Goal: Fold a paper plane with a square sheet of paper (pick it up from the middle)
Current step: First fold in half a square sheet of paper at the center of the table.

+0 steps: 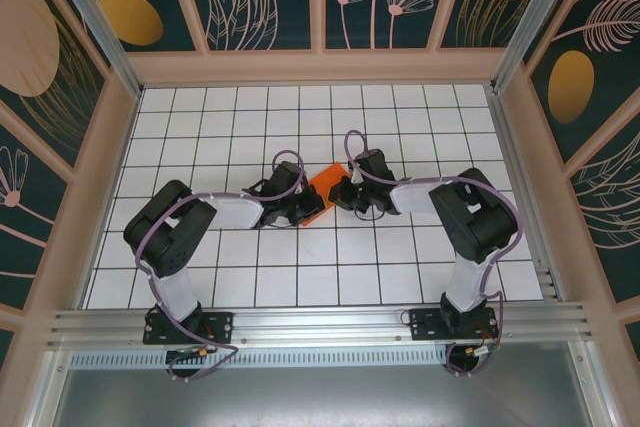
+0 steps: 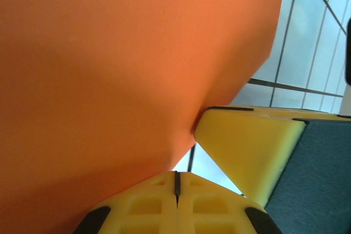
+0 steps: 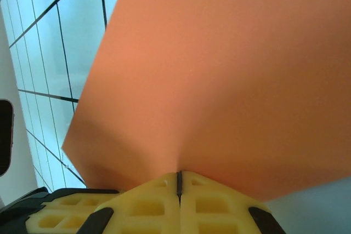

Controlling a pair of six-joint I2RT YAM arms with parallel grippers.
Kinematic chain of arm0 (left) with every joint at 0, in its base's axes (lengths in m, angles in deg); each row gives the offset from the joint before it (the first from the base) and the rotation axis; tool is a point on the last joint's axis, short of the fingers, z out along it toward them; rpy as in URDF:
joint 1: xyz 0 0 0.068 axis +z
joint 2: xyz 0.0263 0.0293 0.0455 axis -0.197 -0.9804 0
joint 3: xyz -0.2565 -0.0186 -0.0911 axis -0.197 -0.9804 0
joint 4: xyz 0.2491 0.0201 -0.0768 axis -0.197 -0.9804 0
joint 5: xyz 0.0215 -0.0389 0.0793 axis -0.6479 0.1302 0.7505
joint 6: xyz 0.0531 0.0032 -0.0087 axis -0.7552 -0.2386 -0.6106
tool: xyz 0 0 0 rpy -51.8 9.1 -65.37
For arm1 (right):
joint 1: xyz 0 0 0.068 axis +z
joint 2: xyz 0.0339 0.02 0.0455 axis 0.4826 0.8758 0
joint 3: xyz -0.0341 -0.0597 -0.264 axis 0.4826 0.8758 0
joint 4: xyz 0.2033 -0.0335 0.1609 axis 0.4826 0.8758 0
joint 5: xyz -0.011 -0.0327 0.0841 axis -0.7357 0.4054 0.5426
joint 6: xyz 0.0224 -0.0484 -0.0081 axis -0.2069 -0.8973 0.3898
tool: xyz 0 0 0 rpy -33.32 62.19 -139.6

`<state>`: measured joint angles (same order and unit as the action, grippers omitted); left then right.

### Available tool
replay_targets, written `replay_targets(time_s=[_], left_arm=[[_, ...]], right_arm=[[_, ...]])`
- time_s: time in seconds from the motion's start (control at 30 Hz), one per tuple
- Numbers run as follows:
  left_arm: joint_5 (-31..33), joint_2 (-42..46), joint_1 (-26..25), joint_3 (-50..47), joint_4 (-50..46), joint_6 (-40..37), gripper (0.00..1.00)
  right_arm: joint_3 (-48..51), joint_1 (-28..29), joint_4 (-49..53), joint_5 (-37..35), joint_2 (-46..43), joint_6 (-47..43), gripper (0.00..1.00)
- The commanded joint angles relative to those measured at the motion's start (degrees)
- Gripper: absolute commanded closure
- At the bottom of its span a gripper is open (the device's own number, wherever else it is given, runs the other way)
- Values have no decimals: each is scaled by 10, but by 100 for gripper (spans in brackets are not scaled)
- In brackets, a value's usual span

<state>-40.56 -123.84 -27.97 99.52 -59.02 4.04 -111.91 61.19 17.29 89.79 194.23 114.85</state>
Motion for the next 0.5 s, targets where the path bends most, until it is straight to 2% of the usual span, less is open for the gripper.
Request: replay_targets(time_s=[0.0, 0.3, 0.47], left_arm=[[13, -14, -3, 11, -23, -11, 96], [15, -18, -3, 11, -32, -14, 96], [11, -9, -3, 9, -4, -17, 95]], right_arm=[[-9, 0, -11, 17, 16, -17, 100], [-6, 0, -10, 19, 29, -25, 100], [-4, 0, 0, 15, 33, -31, 100]])
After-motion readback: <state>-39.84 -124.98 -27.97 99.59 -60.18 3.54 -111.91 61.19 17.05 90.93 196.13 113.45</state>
